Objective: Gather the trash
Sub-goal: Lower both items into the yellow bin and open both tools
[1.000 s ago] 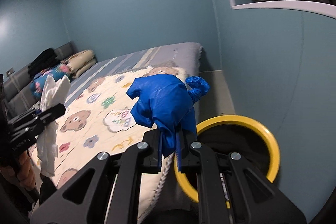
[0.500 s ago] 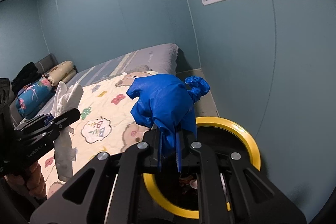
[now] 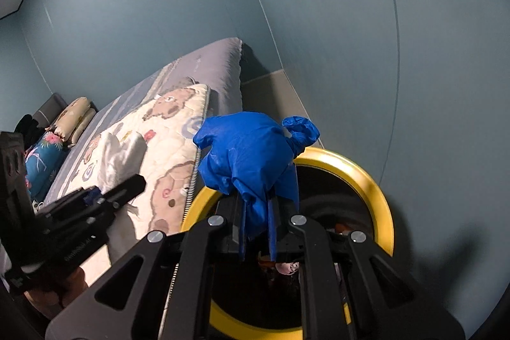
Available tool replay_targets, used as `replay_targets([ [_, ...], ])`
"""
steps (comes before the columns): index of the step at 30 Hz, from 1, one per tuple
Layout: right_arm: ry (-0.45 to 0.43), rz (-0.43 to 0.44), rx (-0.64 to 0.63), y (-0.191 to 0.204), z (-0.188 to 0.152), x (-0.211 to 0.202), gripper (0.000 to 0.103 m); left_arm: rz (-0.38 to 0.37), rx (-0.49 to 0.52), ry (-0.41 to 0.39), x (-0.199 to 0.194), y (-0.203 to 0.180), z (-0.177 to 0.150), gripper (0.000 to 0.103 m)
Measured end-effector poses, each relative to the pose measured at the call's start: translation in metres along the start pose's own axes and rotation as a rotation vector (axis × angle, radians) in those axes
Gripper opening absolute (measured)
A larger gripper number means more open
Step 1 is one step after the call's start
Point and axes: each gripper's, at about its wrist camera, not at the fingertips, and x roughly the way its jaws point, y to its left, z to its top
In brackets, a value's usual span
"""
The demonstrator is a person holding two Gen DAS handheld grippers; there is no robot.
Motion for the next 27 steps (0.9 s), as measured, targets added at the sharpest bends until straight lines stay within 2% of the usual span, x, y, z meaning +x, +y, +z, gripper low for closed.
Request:
replay_targets([
  [6,0.017,-0.012,0.011,-0.006,-0.001,0.019,0.015,-0.017,-0.021,0.057,0.027,-0.001,-0.006,0.026],
  [7,0.019,-0.012,0.020,-0.009,-0.001,0.022,0.016,-0.017,-0.019,0.062,0.030,-0.001,-0.006,0.029],
  [12,0.024,-0.024,0.051,-0.018,0.001,0.032,0.039,-0.015,-0.026,0.066,0.031,-0.001,-0.008,0.046],
  [13,0.025,-0.027,0.057,-0.018,0.001,0.034,0.040,-0.013,-0.029,0.063,0.030,-0.001,-0.008,0.051],
  [17,0.024,-0.037,0.072,-0.021,-0.002,0.034,0.044,-0.027,-0.052,0.062,0.026,0.002,-0.007,0.059],
  [27,0.015,-0.037,0.074,-0.022,-0.010,0.010,0.045,-0.007,-0.077,0.041,0.011,0.014,-0.011,0.059],
])
